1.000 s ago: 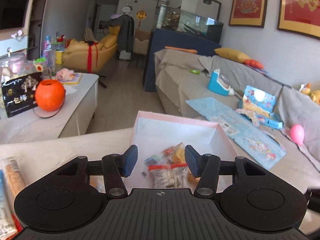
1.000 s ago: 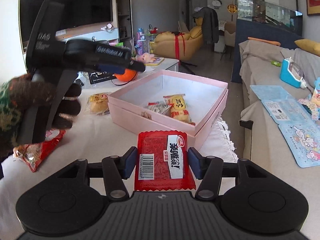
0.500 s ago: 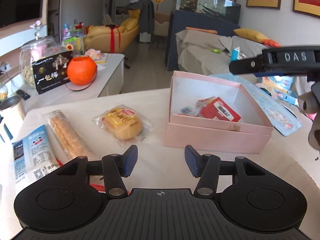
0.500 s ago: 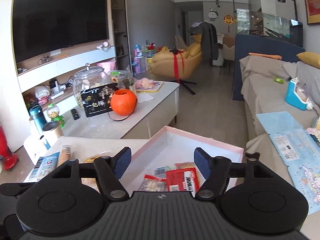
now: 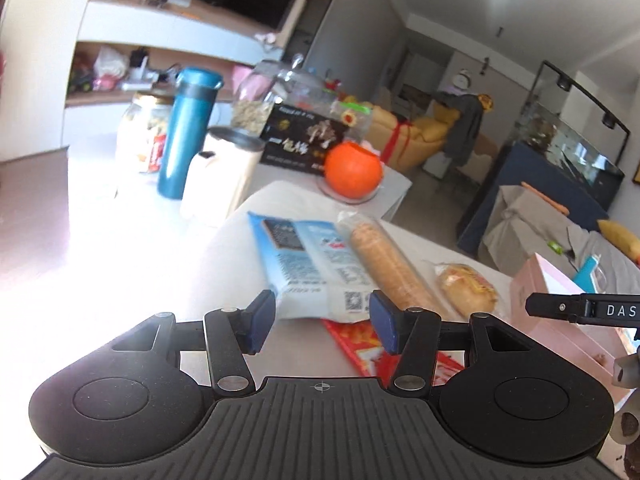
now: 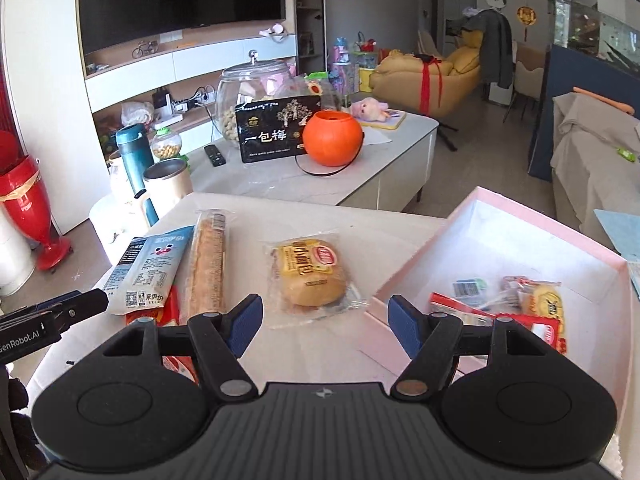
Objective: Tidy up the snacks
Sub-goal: 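Move the right tool over the yellow-wrapped bun while the left tool reaches toward the small orange-snack packet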
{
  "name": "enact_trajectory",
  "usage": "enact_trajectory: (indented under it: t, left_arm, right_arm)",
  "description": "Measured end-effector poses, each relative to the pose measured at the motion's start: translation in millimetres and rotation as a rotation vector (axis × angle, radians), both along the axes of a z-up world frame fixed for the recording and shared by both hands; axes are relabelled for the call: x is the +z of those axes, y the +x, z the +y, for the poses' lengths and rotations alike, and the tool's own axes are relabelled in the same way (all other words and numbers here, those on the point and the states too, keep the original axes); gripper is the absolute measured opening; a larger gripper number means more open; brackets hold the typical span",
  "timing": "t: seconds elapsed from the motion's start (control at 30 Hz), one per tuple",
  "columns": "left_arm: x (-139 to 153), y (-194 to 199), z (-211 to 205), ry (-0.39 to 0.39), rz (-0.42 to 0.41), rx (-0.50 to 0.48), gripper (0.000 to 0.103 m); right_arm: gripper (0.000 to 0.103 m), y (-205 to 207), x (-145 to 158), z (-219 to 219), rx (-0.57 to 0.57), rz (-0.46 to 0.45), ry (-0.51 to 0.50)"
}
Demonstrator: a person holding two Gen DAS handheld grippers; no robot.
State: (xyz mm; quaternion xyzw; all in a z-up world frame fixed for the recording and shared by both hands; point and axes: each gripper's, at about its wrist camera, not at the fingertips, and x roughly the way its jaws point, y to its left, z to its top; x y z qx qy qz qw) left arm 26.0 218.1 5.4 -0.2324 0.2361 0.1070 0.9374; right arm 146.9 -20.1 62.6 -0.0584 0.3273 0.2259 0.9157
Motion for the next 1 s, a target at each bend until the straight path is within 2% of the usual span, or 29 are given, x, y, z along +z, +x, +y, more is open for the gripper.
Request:
enact_trajectory:
  t: [0.07,0.17,0.33,0.37,0.47,0.5,0.6,0.8,0.9,0.97,1.0]
  left_arm:
    - [-6,2,10,-0.042,0.043,0.009,0.056]
    - [-3,-2,14,-0.037,0.016,0.024,0.055]
    - [-7,-11,24,-0.083,0.013,0.057,0.055]
    - [-8,-12,25,-0.099,0.011,0.063,0.053]
    - [-8,-10,28,-0.12,0.003,0.077,0.05]
    - [-8,-10,28,-0.122,0.003,0.076,0.05]
    - [-8,-8,25,-0.117,0.006,0.07,0.05]
    - [-4,-8,22,-0.109,0.017,0.044,0.05]
    - [8,-29,16,-0.113,0.041,-0.023,0.05]
    - [13,-41,7,-0.1,0.085,-0.083,0.05]
    - [14,-46,-2,-0.076,0.12,-0.114,0.05]
  right_arm:
    - [0.07,6,-5,24,0.019,-0.022,-0.039]
    - [0.07,20,-13,56,0.02,-0.068,-0.11]
    - [0.069,73,-33,95,-0.036,0.013,-0.169]
    - [0.067,77,-37,100,-0.04,0.019,-0.188]
    - [0.055,68,-43,110,-0.011,-0.034,-0.284]
    - [0.05,57,-42,109,0.024,-0.045,-0.292]
    - [0.047,23,-37,96,0.109,-0.026,-0.273]
    - [0.044,-34,-37,46,0.144,-0.011,-0.219]
    - [0.04,-47,-40,18,0.142,0.032,-0.218]
    - [0.04,-53,-47,-1,0.138,0.055,-0.216]
    - [0.043,-57,-51,-11,0.134,0.046,-0.2]
